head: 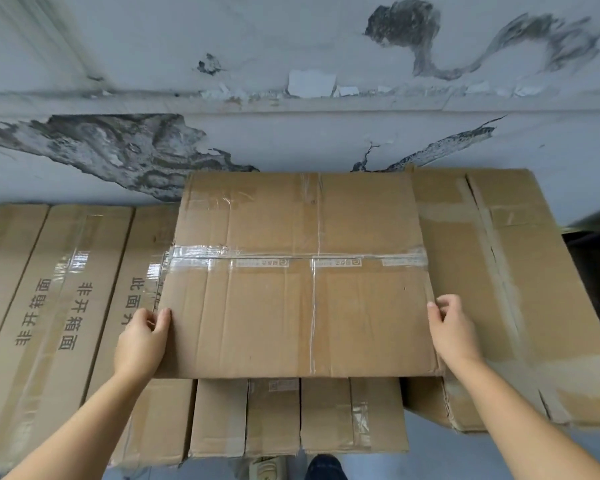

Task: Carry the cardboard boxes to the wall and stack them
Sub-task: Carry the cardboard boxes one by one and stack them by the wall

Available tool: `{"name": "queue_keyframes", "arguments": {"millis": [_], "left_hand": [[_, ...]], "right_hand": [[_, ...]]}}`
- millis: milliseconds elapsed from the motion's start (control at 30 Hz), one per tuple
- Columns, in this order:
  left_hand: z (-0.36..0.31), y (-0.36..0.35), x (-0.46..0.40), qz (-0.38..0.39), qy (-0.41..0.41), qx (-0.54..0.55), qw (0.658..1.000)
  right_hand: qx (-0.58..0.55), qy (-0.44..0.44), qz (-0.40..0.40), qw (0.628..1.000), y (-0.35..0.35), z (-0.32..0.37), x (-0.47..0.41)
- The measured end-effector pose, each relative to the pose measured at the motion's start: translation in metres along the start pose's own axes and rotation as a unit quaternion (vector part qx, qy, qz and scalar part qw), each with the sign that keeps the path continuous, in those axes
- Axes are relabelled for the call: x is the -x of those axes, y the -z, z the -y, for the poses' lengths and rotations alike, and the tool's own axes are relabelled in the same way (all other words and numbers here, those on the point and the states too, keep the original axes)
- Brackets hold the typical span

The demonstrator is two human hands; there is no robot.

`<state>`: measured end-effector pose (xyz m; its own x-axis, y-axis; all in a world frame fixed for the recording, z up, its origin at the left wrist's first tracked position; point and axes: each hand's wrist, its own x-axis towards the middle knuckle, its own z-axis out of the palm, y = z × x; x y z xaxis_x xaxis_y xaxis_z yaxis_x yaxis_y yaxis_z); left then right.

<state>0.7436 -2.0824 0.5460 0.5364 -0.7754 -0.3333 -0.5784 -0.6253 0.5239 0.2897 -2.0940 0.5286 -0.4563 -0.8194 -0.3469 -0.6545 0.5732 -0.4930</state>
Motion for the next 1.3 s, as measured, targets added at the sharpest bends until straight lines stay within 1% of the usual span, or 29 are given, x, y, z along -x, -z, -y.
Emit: {"name": "queue_keyframes", "arguments": {"millis": [100,200,267,333,400,467,567,667,800,967,1033,1133,1200,1300], "left_hand": [[-0.01,0.019,0.014,0.007,-0.004,0.008,1.0],[-0.024,0.047,0.057,0.013,-0.054,0.048,0.997],[-0.032,0.066,0.095,0.053,-0.118,0.079,0.988],[-0.039,0.086,0.136,0.092,-0.169,0.114,0.975],[-0.035,0.104,0.174,0.127,-0.204,0.154,0.958],[-0.024,0.121,0.208,0.16,-0.223,0.192,0.942],[-0.006,0.145,0.244,0.188,-0.231,0.24,0.924],[0.006,0.161,0.272,0.197,-0.248,0.258,0.913],[0.011,0.165,0.307,0.229,-0.276,0.251,0.899],[0.008,0.141,0.362,0.28,-0.341,0.21,0.873],[0.004,0.127,0.39,0.318,-0.369,0.196,0.851],[-0.004,0.102,0.446,0.382,-0.415,0.161,0.81],[-0.004,0.081,0.49,0.434,-0.441,0.149,0.771],[0.002,0.046,0.572,0.51,-0.478,0.136,0.702]], "right_hand": [[-0.025,0.026,0.028,0.999,0.029,0.009,0.034],[-0.061,0.07,0.06,0.994,0.063,0.016,0.096],[-0.09,0.101,0.076,0.988,0.082,0.017,0.143],[-0.133,0.123,0.074,0.981,0.097,0.014,0.191],[-0.194,0.133,0.066,0.97,0.107,0.007,0.239],[-0.249,0.129,0.05,0.959,0.114,-0.001,0.285],[-0.303,0.099,0.0,0.948,0.115,-0.025,0.347],[-0.358,0.061,-0.047,0.931,0.113,-0.044,0.405],[-0.415,0.002,-0.121,0.902,0.113,-0.068,0.471],[-0.448,-0.057,-0.23,0.862,0.124,-0.12,0.542],[-0.448,-0.076,-0.282,0.845,0.132,-0.152,0.581],[-0.456,-0.13,-0.369,0.799,0.14,-0.211,0.66],[-0.455,-0.173,-0.419,0.766,0.142,-0.248,0.721],[-0.447,-0.238,-0.474,0.72,0.14,-0.288,0.81]]}}
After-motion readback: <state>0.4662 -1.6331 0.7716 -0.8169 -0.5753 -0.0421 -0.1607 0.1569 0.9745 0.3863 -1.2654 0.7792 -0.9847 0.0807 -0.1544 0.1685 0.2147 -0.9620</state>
